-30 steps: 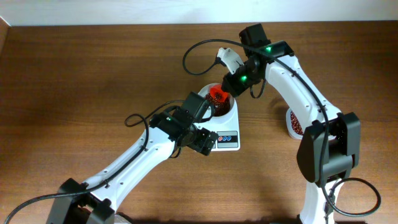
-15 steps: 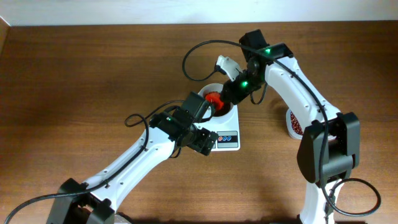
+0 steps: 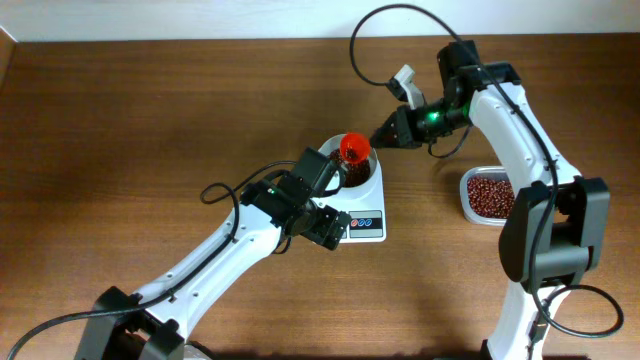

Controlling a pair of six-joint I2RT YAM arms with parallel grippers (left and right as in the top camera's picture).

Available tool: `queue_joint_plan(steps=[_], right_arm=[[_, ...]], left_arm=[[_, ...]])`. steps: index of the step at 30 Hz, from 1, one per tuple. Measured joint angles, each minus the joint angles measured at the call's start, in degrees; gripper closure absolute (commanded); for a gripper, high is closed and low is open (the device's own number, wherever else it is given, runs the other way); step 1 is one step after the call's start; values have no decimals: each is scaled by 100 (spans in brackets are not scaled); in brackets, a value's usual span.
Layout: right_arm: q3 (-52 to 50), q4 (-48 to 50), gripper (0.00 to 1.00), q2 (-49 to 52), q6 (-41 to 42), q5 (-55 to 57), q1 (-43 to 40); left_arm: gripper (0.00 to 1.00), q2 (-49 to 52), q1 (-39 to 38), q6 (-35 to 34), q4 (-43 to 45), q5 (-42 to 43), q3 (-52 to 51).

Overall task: Scoop item into bowl and weigh 50g on scale
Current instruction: 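Hold the scoop above the bowl and tap out remaining beans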

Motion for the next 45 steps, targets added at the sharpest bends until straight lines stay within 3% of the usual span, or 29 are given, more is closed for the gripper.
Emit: queue_joint_plan(steps=[7,28,35,45], right_arm=[[0,61,96,0,-61,-798,-186],[0,302,96,2,-153,-826,-208],[0,356,96,2,-715,-26,-144],[4,868,96,2,-1204,2463,835]], left_arm=[[1,0,0,2,0,2,0],[1,0,0,2,0,2,0],[1,0,0,2,0,2,0],[1,0,0,2,0,2,0]])
